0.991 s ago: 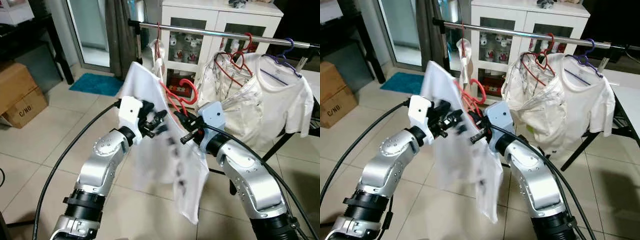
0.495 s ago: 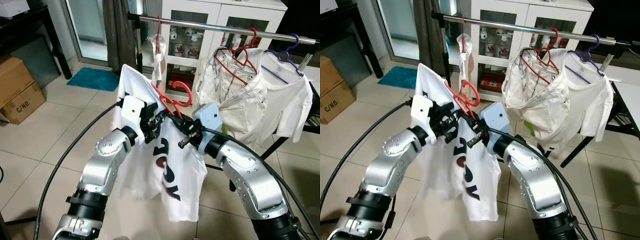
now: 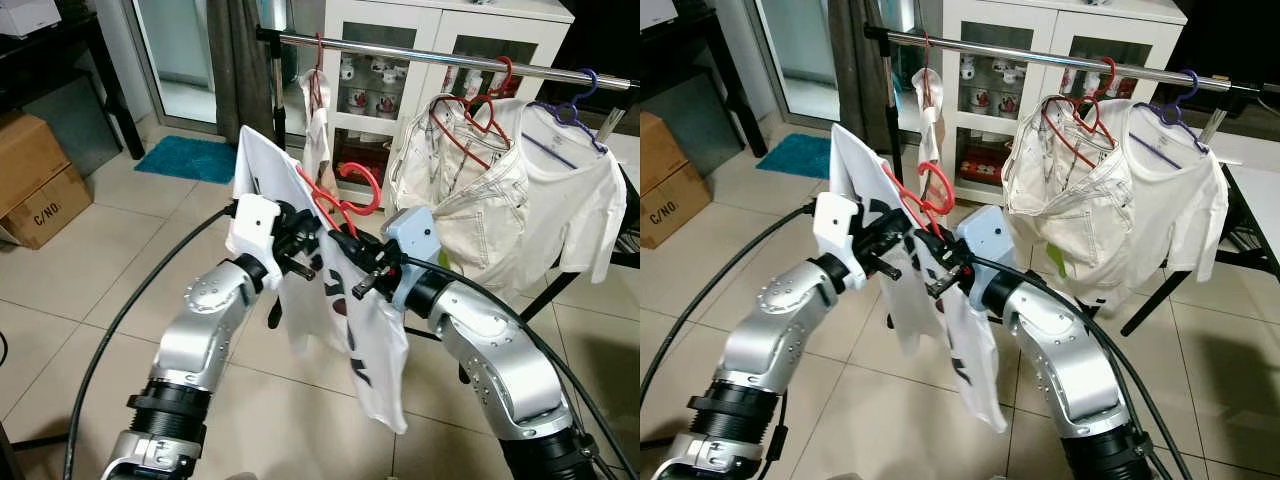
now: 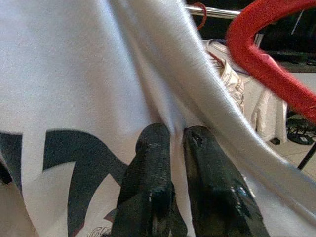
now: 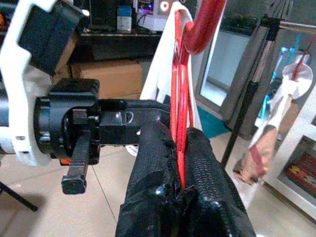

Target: Hang hanger

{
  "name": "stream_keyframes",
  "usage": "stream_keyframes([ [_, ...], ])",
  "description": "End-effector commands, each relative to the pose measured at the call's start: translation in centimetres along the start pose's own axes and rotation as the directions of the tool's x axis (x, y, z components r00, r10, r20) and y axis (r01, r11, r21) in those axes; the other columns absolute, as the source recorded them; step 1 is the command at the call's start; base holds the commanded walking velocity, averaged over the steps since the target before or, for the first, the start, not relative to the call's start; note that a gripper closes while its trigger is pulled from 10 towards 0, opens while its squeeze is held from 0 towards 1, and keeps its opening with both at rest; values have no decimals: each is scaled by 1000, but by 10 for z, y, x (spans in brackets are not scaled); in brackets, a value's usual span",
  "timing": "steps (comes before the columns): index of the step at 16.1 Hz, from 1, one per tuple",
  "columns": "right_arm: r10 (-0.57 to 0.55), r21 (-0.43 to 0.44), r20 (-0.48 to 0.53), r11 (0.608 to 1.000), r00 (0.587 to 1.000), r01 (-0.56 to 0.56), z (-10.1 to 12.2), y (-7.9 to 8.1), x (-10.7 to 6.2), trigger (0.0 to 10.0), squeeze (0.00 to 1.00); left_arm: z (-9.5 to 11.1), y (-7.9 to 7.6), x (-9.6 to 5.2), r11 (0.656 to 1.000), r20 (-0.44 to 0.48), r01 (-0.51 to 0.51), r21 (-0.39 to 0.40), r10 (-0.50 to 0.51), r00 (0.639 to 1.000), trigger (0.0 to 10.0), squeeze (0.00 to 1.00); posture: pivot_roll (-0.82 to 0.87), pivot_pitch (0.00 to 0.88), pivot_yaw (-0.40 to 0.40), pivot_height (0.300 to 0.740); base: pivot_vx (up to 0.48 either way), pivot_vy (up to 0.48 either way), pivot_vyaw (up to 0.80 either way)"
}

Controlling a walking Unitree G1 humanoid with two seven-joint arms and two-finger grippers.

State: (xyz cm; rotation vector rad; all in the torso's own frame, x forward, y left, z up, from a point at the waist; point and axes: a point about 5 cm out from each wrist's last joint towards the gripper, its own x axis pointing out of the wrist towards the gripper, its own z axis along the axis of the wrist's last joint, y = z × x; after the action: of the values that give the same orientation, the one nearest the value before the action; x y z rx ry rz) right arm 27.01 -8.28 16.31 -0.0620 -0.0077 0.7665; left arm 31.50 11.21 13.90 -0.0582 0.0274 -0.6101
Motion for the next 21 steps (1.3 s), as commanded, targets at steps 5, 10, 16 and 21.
stream_keyframes([
  [5, 55, -7, 100, 999, 993, -54, 16, 8, -2, 0, 0, 2, 10, -5, 1000, 11, -3, -17, 3, 1000, 0, 0, -58, 0, -18, 740, 0, 0, 0],
  [10, 27, -17, 57, 1000, 998, -26, 11, 5, -1, 0, 0, 12, 7, -15, 999, 88, 45, -16, -44, 995, 0, 0, -56, 0, -11, 740, 0, 0, 0],
  [16, -112, -6, -29, 994, 993, 111, -4, -12, 0, 0, 0, 38, 21, -40, 958, 250, -263, 112, 229, 941, 0, 0, -53, 0, 1, 740, 0, 0, 0],
  [21, -66, -2, 8, 998, 998, 66, 2, -10, 6, 0, 0, 37, 0, -25, 974, 249, -208, 94, 180, 952, 10000, 1000, -52, 0, -4, 740, 0, 0, 0],
])
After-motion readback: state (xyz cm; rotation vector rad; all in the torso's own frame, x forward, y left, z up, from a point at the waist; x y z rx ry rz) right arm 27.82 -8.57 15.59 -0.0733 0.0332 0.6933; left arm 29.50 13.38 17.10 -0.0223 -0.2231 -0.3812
